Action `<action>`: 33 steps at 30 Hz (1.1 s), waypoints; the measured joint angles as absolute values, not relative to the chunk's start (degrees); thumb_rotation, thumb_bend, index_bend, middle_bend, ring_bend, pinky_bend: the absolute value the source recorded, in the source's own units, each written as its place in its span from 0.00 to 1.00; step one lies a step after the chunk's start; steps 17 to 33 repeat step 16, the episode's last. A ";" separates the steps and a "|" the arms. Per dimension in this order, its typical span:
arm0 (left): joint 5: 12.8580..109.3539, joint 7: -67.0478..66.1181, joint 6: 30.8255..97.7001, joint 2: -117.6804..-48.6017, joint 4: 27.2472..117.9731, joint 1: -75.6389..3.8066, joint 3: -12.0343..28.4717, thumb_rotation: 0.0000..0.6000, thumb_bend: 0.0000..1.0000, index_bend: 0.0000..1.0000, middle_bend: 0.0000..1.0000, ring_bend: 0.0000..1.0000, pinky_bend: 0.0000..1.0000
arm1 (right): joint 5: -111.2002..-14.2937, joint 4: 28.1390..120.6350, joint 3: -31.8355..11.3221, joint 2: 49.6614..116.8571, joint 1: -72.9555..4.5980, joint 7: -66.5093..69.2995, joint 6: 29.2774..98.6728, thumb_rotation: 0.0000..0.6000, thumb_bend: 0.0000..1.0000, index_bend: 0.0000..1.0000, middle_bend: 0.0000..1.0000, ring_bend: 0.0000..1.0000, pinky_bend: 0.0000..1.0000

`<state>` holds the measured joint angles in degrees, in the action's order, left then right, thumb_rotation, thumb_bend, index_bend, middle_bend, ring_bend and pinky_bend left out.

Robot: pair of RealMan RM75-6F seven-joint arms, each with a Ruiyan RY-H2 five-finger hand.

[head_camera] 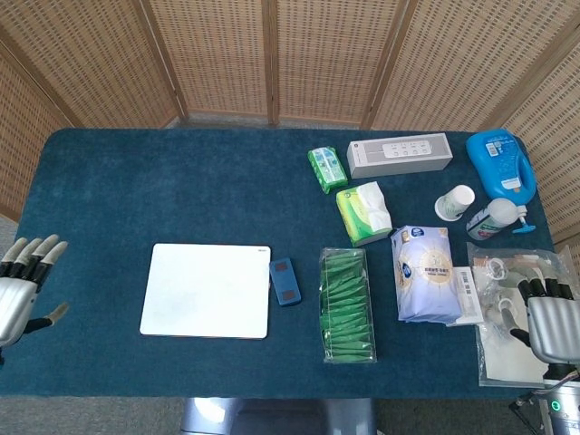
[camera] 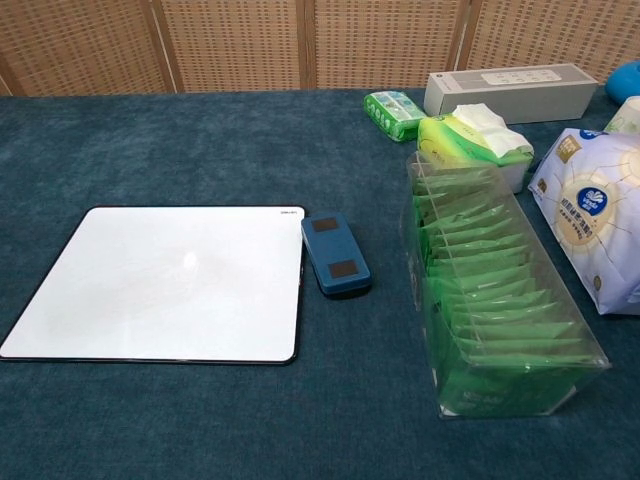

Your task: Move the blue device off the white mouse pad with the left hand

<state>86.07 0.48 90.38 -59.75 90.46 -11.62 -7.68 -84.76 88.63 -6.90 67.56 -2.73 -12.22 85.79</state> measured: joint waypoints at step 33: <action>87.92 6.43 96.98 -62.36 86.10 -2.01 -7.18 1.00 0.29 0.11 0.01 0.00 0.00 | -87.73 90.62 -5.30 67.52 -2.19 -14.35 88.87 1.00 0.31 0.27 0.22 0.00 0.11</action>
